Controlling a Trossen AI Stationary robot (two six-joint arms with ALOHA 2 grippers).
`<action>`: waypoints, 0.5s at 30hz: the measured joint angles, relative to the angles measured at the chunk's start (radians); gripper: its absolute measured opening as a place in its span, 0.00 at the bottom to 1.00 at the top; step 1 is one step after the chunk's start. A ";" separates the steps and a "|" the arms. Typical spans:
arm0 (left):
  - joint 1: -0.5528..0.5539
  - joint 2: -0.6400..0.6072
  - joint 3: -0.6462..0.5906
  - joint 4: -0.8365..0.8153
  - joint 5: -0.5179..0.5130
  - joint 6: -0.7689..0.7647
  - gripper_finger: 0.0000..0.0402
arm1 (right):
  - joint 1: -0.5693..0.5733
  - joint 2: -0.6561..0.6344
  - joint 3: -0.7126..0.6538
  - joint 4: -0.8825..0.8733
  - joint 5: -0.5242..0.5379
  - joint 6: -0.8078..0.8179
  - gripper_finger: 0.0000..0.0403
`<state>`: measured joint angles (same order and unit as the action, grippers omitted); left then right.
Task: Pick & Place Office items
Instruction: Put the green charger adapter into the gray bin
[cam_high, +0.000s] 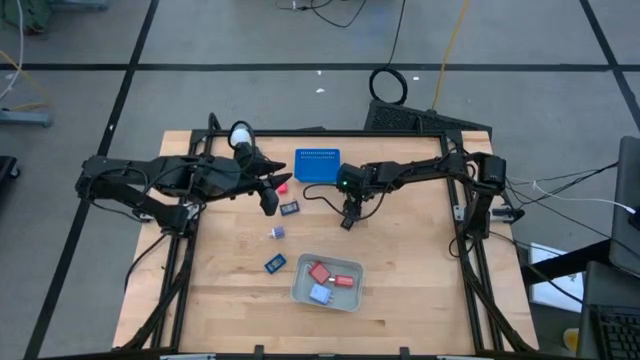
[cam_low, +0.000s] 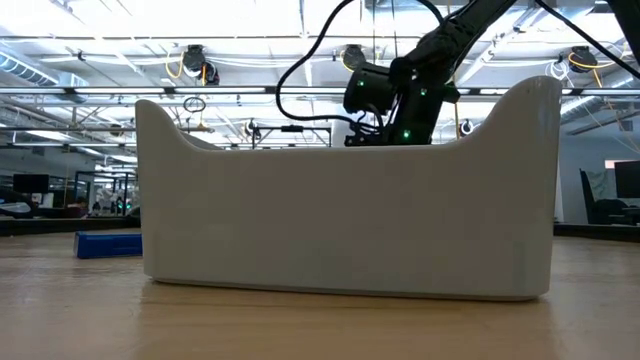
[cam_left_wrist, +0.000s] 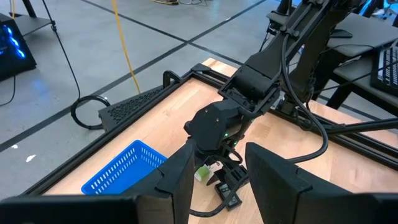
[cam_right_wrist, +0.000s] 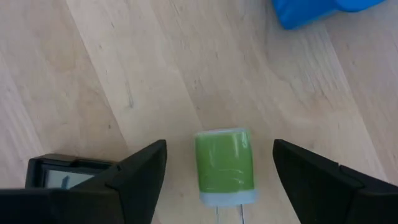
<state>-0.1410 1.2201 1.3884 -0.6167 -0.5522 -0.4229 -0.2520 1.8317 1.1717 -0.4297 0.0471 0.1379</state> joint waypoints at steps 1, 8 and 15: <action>0.000 0.000 0.000 0.000 0.000 0.000 0.36 | 0.000 0.000 0.000 0.000 0.000 0.000 0.68; 0.000 0.000 0.000 0.000 0.000 -0.001 0.36 | 0.000 0.000 0.000 0.003 0.000 -0.025 0.57; 0.000 0.000 0.000 0.000 0.000 -0.001 0.36 | 0.001 0.000 -0.007 0.034 0.000 -0.027 0.53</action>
<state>-0.1410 1.2201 1.3884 -0.6163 -0.5522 -0.4236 -0.2512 1.8315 1.1645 -0.3956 0.0473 0.1112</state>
